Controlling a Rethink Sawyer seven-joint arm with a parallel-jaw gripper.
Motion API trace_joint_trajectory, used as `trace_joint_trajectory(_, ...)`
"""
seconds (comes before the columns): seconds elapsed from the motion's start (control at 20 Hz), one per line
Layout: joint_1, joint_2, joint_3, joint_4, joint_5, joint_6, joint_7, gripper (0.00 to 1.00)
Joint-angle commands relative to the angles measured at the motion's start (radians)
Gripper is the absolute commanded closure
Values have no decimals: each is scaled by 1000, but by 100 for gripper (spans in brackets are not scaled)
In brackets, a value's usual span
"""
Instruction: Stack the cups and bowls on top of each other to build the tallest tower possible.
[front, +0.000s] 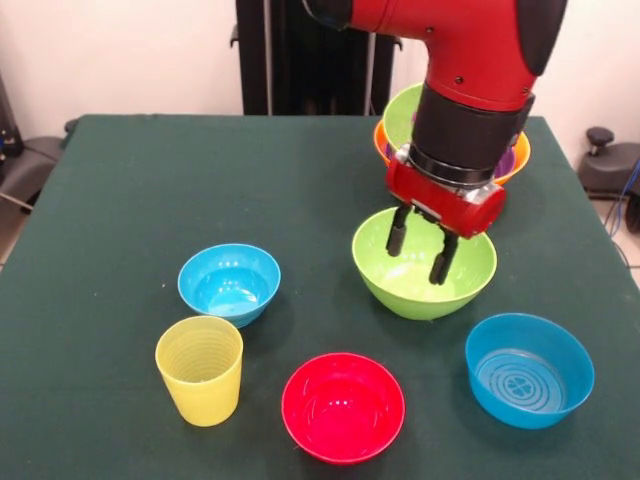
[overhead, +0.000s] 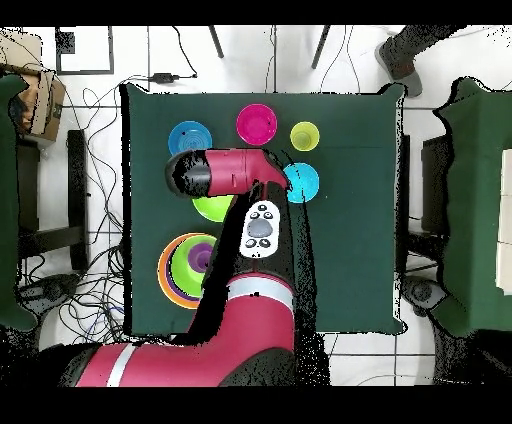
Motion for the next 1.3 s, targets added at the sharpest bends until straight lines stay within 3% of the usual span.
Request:
trace_joint_trajectory(0.05, 8, -11, 112, 5, -79, 78, -176, 0)
trace_joint_trajectory(0.45, 11, -55, 106, 48, -81, 97, -187, 0)
trace_joint_trajectory(1.3, -32, -132, 121, 200, -133, 22, -217, 0)
